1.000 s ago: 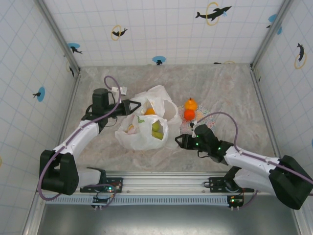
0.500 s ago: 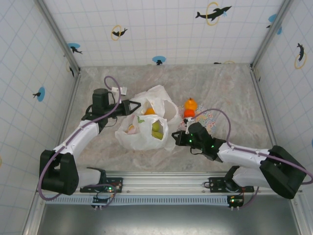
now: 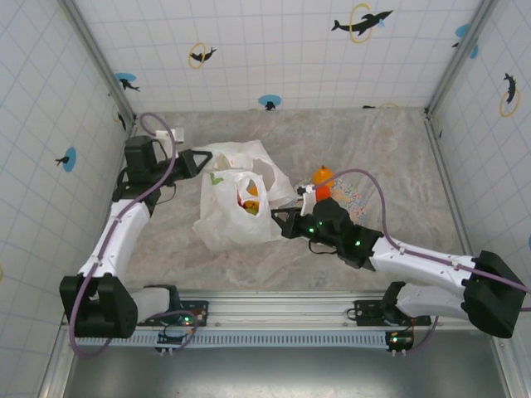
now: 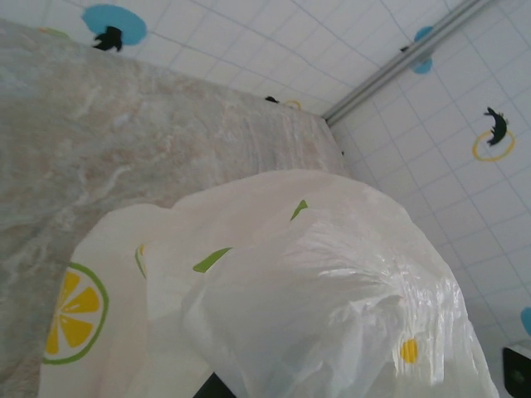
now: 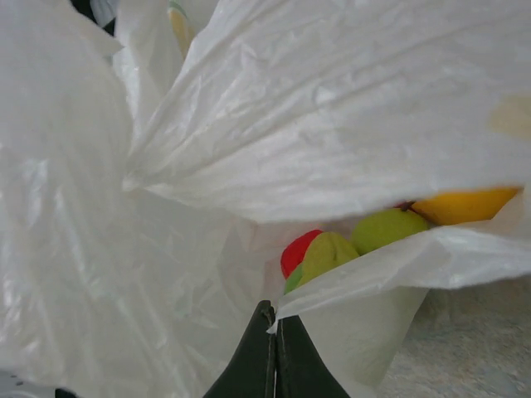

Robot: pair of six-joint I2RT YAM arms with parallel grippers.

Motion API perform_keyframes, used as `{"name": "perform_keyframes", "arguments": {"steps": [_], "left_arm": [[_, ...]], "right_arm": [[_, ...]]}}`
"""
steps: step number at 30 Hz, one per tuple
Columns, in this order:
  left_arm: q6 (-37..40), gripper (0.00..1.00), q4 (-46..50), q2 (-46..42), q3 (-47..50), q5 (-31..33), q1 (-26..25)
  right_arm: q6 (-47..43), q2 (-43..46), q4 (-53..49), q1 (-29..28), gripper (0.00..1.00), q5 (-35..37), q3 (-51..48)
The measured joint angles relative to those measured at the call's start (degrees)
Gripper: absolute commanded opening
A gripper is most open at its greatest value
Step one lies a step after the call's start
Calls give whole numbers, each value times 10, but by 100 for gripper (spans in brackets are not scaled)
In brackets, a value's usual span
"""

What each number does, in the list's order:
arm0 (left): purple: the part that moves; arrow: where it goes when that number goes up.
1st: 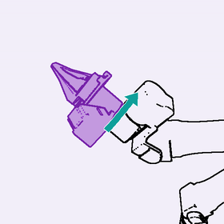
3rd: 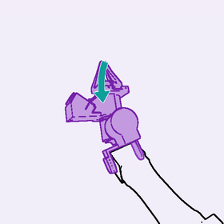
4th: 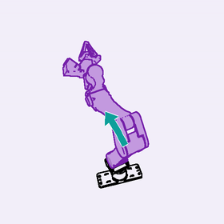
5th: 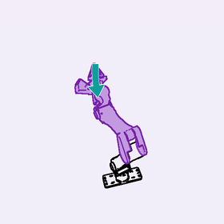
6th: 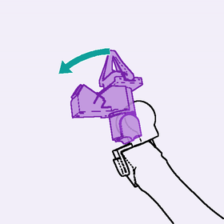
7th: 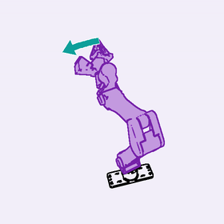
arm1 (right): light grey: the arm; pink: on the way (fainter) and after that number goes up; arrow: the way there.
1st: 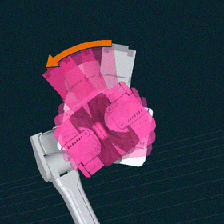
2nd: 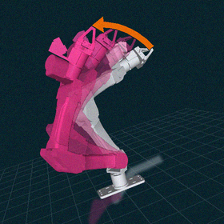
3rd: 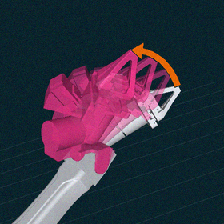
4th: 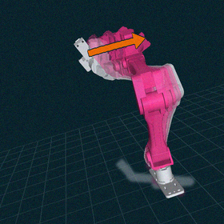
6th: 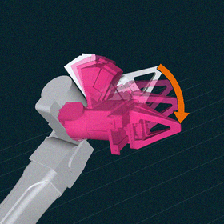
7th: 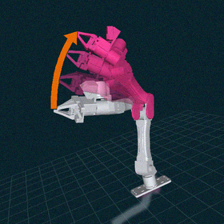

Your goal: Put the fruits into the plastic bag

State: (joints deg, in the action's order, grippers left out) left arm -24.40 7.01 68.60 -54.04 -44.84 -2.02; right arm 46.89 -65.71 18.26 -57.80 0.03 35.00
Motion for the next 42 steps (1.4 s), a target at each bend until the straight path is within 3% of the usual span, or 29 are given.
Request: {"name": "perform_keyframes", "arguments": {"steps": [5,10,16,22,27,32,42], "left_arm": [[-12,0,1,-3,2,-7,5],[-42,0,-26,-4,31,-39,5],[-59,0,-41,-5,66,-66,3],[-66,0,-51,-7,82,-73,-18],[-71,0,-60,-7,83,-72,-44],[-72,0,-63,-7,83,-72,-45],[-72,0,-63,-5,83,-72,-45]], "right_arm": [[-9,-2,-6,-3,5,16,4],[-15,-5,-35,-2,17,51,-9],[-51,7,-121,17,45,93,-13],[-111,72,-216,48,69,136,5],[-156,80,-248,135,86,147,11],[-198,11,-257,204,93,140,22],[-270,-165,-254,225,94,138,99]]}}
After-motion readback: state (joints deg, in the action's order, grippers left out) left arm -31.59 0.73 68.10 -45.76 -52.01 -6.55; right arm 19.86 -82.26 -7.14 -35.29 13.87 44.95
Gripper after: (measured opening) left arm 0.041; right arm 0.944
